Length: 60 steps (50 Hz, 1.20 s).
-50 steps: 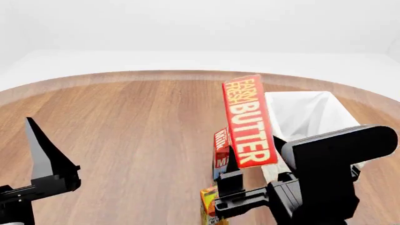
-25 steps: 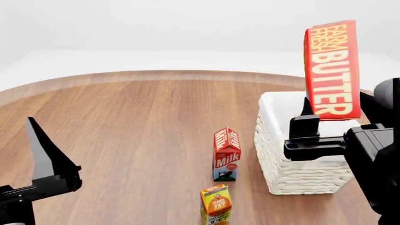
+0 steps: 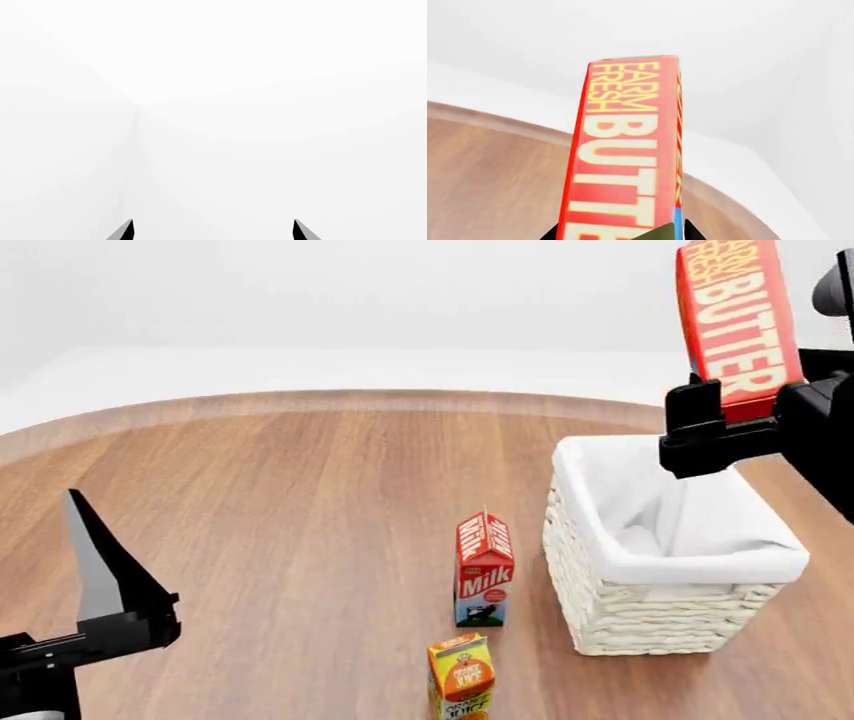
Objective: Pick up the cream cheese box and the butter, and put them in the basket.
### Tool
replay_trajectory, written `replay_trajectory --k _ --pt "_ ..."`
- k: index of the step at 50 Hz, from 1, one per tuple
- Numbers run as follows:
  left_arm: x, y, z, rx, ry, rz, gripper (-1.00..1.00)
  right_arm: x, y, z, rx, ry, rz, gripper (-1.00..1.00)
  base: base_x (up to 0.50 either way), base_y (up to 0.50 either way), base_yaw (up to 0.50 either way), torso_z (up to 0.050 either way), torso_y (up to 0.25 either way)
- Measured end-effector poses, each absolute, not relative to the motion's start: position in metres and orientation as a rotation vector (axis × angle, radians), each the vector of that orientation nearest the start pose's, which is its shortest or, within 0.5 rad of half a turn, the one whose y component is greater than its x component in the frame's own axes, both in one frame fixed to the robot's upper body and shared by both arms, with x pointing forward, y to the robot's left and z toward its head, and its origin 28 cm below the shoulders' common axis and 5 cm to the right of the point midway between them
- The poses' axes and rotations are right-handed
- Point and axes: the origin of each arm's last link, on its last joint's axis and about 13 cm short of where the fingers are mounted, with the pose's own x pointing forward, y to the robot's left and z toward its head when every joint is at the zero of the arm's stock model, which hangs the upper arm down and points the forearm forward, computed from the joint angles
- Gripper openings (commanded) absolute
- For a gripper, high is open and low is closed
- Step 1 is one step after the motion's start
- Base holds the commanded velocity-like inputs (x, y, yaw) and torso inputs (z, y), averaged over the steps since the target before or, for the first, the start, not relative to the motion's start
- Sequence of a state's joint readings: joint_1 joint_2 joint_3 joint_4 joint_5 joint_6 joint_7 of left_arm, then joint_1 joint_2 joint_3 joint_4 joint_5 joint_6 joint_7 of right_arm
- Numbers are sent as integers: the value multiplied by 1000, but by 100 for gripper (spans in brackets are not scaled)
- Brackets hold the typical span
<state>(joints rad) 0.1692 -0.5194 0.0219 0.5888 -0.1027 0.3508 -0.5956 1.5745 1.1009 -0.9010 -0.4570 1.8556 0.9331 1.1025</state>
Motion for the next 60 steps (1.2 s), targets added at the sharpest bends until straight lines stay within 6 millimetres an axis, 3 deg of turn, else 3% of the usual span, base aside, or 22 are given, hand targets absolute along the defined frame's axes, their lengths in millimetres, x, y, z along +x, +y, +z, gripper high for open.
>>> replay_trajectory --k 12,30,60 --pt "164 263 143 109 -800 263 100 240 -182 337 -319 209 -112 -100 0 0 0 0 1" --pt "165 262 142 112 -796 260 100 275 -200 318 -138 371 -146 -100 0 0 0 1 2" --pt "166 261 141 109 -790 256 100 321 -205 296 -101 490 -117 -100 0 0 0 1 2"
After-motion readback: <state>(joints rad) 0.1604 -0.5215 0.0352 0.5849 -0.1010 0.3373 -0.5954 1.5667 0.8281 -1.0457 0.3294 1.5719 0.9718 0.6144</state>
